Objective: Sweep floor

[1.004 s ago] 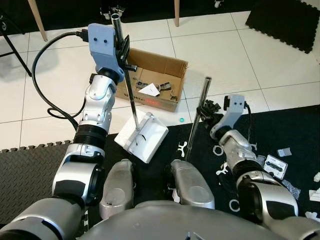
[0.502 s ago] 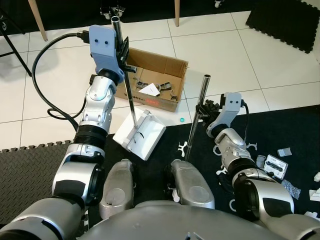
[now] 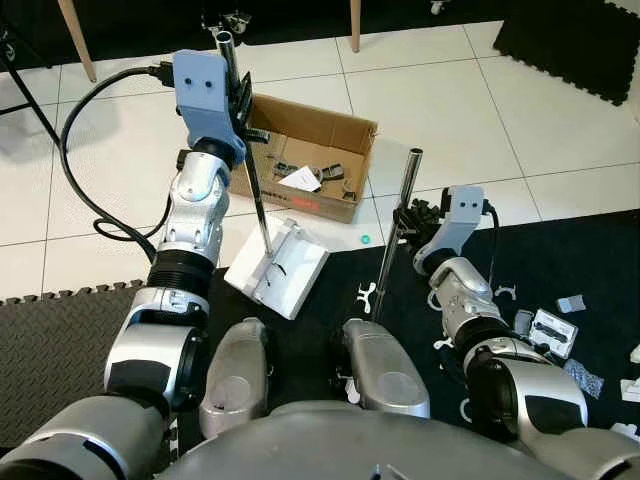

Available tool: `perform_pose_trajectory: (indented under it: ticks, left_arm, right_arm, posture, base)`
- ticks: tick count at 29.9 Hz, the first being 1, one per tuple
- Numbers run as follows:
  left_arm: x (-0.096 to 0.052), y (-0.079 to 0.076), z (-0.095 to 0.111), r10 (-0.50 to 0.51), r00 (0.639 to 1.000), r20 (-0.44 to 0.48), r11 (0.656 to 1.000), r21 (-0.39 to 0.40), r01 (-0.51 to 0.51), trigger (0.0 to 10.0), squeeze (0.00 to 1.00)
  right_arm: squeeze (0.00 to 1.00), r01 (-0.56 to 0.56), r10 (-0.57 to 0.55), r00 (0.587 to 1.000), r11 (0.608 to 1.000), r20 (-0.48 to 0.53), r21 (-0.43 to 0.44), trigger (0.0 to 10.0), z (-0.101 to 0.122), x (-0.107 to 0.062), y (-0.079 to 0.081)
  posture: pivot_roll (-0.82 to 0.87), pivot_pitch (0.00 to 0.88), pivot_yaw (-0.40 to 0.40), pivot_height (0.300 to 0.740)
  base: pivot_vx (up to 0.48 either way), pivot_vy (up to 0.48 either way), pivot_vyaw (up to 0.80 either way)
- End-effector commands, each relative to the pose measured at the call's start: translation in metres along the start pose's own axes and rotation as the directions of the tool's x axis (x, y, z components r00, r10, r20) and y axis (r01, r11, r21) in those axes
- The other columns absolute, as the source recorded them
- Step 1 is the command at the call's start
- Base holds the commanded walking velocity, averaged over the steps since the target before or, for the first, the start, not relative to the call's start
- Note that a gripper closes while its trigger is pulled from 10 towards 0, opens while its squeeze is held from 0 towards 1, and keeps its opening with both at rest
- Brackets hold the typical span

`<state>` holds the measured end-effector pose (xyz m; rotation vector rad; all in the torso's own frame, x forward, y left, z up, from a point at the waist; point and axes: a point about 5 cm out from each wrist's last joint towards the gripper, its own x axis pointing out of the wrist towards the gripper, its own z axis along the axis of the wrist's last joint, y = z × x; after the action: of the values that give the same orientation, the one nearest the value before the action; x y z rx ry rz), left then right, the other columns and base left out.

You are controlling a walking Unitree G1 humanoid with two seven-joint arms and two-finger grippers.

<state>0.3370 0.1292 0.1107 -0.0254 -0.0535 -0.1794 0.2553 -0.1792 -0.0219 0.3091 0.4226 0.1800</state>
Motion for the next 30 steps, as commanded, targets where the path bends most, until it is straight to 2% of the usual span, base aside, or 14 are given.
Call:
perform_pose_trajectory:
  ticks: [1,4,9,11,15,23,24,30]
  left_arm:
    - [0.004,-0.004,0.009,0.003,0.998,0.055,1.0,-0.007,-0.003,10.0,0.0]
    - [0.006,-0.002,0.013,0.013,0.998,0.064,1.0,0.0,-0.013,10.0,0.0]
    - [0.011,0.0,0.032,0.01,0.992,0.128,1.0,0.028,-0.013,10.0,0.0]
    - [0.016,0.001,0.053,-0.002,0.979,0.205,0.998,0.06,-0.011,10.0,0.0]
    - [0.019,0.001,0.068,-0.006,0.967,0.254,0.997,0.078,-0.014,10.0,0.0]
    - [0.024,0.001,0.121,-0.008,0.916,0.401,0.995,0.096,-0.034,10.0,0.0]
    - [0.024,0.001,0.121,-0.008,0.916,0.401,0.995,0.096,-0.034,10.0,0.0]
    - [0.024,-0.001,0.151,-0.019,0.876,0.482,0.994,0.102,-0.034,10.0,0.0]
  right_arm:
    - [0.0,0.003,-0.003,1.0,1.0,0.026,0.006,10.0,0.004,0.001,0.0]
    - [0.0,0.019,-0.02,0.999,1.0,0.047,0.007,10.0,0.01,0.002,-0.004]
    - [0.0,0.026,-0.026,0.998,1.0,0.057,0.0,10.0,0.015,0.002,-0.007]
    - [0.0,0.025,-0.025,0.998,1.0,0.056,-0.005,10.0,0.015,0.002,-0.008]
    - [0.0,0.025,-0.024,0.998,1.0,0.051,-0.006,10.0,0.013,0.002,-0.007]
    - [0.0,0.025,-0.025,0.999,1.0,0.033,-0.008,10.0,0.009,0.001,-0.006]
    - [0.0,0.025,-0.025,0.999,1.0,0.033,-0.008,10.0,0.009,0.001,-0.006]
    - [0.0,0.024,-0.023,0.999,1.0,0.029,-0.009,10.0,0.009,0.001,-0.006]
  posture:
    - [-0.03,0.027,0.008,0.74]
    - [-0.04,0.027,0.009,0.74]
    - [-0.04,0.027,0.009,0.74]
    - [-0.04,0.027,0.009,0.74]
    - [-0.04,0.023,0.01,0.74]
    - [-0.03,0.023,0.01,0.74]
    - [-0.03,0.023,0.01,0.74]
    - [-0.04,0.018,0.011,0.74]
  base:
    - [0.0,0.0,0.0]
    - [0.0,0.0,0.0]
    - [0.0,0.0,0.0]
    - [0.0,0.0,0.0]
    - [0.0,0.0,0.0]
    - [0.0,0.0,0.0]
    - [0.0,0.0,0.0]
    - [0.0,0.0,0.0]
